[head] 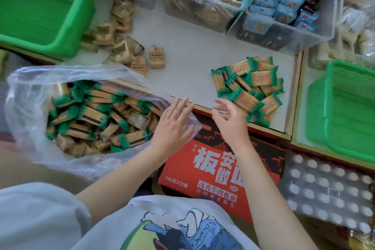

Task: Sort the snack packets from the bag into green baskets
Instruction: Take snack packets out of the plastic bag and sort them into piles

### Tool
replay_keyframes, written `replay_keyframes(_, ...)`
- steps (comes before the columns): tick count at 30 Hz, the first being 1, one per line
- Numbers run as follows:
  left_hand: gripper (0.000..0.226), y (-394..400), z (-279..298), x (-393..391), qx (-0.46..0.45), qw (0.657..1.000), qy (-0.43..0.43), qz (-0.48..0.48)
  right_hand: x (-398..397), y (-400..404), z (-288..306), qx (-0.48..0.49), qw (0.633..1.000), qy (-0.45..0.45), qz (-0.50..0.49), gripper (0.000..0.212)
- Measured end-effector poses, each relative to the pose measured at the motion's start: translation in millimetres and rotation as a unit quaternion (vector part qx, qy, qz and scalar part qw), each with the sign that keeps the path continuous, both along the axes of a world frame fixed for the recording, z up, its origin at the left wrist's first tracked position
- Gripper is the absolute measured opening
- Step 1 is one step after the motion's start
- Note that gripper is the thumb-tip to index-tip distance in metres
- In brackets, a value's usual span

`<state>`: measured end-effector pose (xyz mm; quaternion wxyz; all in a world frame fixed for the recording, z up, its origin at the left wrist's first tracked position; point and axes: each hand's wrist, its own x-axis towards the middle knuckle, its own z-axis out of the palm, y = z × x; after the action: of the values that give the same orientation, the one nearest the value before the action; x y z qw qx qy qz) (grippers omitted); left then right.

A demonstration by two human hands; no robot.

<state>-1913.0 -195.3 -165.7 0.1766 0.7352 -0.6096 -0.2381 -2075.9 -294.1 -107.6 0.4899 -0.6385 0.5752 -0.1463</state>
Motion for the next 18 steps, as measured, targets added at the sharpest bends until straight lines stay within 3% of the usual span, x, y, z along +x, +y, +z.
replay_keyframes(4,0.064,82.3,-8.3,82.6,0.072,0.983,-0.009,0.17,87.1,41.8,-3.7,0.032,0.994,-0.016,0.101,0.008)
replay_keyframes(8,0.061,182.5,-20.0,173.1,0.178,0.934,-0.11,0.289,185.6,89.3,-30.6,0.07,0.962,0.028,0.261,0.018)
replay_keyframes(11,0.054,230.0,-22.2,215.5,0.213,0.905,-0.127,0.347,247.7,122.6,-57.9,0.111,0.94,0.057,0.319,0.026)
replay_keyframes(16,0.056,250.4,-32.7,239.5,0.223,0.911,0.042,0.345,315.9,166.0,-96.1,0.152,0.909,0.11,0.373,0.049)
replay_keyframes(18,0.059,249.9,-35.9,244.4,0.216,0.913,0.071,0.338,333.4,175.7,-105.6,0.165,0.896,0.138,0.389,0.062)
